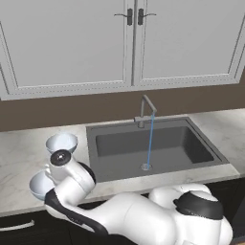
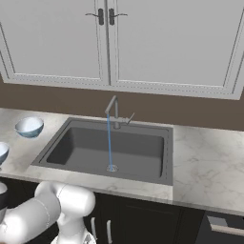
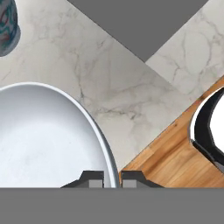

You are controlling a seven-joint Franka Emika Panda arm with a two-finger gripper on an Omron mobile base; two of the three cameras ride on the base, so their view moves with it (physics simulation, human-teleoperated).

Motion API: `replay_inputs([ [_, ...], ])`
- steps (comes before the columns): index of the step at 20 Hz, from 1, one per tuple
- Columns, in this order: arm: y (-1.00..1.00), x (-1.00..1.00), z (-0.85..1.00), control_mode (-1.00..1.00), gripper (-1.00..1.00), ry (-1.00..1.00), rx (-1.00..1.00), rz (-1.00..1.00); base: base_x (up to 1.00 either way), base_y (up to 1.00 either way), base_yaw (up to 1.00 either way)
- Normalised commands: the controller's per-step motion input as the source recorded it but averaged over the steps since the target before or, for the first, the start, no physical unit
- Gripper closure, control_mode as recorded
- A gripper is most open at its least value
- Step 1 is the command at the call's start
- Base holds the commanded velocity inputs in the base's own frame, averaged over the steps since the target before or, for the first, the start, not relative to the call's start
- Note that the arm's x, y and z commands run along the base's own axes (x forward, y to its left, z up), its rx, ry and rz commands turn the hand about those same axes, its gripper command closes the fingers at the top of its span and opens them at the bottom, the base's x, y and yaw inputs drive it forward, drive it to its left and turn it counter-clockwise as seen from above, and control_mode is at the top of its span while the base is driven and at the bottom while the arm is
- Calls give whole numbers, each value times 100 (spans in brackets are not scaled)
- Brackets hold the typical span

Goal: Rinse each bowl for a few seconds and place them down in the sink or on the counter.

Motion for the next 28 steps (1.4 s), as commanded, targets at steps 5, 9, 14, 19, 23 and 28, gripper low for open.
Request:
replay_inputs([
  [5, 16, 22, -17, -100, 100, 0, 0, 0, 0, 0, 0],
  [9, 15, 30, -16, -100, 100, 0, -1, 0, 0, 0, 0],
  [14, 18, 33, -15, -100, 100, 1, 0, 0, 0, 0, 0],
  [19, 25, 20, -22, -100, 100, 1, 0, 0, 0, 0, 0],
  [23, 26, 17, -31, -100, -100, 4, 0, 0, 0, 0, 0],
  [28, 1, -2, -10, -100, -100, 0, 0, 0, 0, 0, 0],
])
